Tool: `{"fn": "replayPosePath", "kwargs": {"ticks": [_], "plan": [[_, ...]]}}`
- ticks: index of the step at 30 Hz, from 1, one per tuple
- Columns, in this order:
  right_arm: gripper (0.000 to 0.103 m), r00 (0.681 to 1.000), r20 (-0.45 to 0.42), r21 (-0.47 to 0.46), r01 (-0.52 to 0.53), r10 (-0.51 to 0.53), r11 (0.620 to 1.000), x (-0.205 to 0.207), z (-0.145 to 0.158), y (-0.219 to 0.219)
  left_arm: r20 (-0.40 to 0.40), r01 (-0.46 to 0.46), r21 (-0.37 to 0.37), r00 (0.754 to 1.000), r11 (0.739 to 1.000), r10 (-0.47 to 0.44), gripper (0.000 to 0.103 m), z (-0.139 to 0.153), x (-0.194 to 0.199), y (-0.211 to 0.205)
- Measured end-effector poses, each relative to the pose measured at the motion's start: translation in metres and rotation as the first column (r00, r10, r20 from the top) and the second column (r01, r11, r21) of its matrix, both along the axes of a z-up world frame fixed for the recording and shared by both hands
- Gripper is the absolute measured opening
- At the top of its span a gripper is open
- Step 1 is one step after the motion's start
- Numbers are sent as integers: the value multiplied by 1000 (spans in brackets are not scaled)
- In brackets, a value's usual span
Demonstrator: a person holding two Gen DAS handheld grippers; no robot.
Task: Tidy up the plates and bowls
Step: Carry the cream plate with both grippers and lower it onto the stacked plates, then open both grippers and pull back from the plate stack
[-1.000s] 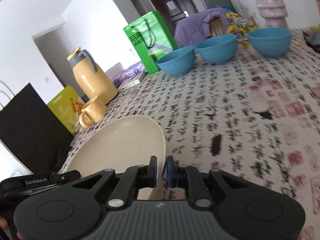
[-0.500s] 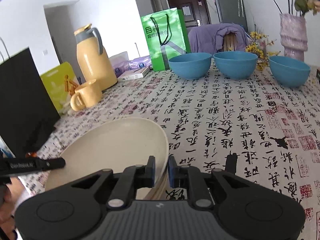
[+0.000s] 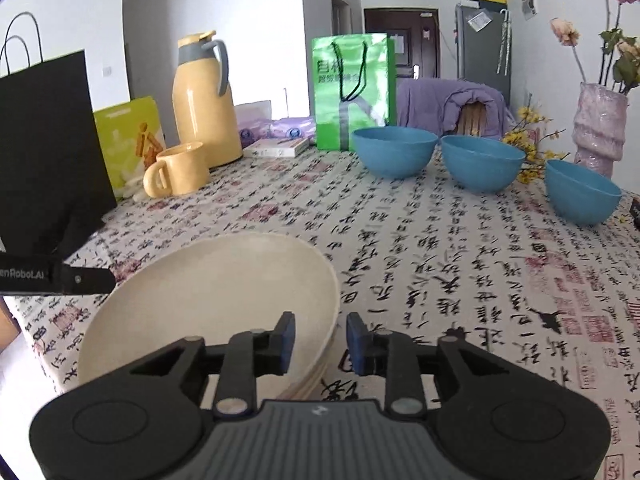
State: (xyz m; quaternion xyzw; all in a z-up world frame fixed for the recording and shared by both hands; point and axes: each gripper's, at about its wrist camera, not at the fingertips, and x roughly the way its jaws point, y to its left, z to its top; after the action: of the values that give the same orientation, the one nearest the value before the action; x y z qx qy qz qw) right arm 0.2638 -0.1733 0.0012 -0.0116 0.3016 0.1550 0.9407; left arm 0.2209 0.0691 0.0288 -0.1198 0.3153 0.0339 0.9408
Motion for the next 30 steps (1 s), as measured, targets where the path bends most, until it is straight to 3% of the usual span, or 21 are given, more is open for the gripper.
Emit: {"fn": "replayPosePath", "kwargs": {"ticks": [3,9,13,18,23,26,30], "plan": [[53,1000,15,39,9,-10,999,-4,5,-11,35,-3,37,999,999,2,44,4,-7,-7],[60,998,40,71,39,-42,997,-19,12,-38,74,43,58,996,997,-47,69,6,-26,-22],[62,996,55,84,69,-74,994,-34,15,-60,103,85,77,990,993,-92,74,5,-42,-38],[81,985,91,86,136,-144,987,-65,16,-91,152,154,74,975,985,-163,86,4,-62,-61],[85,973,104,80,197,-204,977,-102,12,-122,187,234,89,951,968,-247,98,4,-86,-94],[88,966,102,92,229,-238,969,-120,8,-137,214,267,115,934,957,-286,99,2,-97,-112],[88,957,93,100,265,-274,959,-133,1,-151,191,298,120,929,947,-317,99,-1,-96,-130]]}}
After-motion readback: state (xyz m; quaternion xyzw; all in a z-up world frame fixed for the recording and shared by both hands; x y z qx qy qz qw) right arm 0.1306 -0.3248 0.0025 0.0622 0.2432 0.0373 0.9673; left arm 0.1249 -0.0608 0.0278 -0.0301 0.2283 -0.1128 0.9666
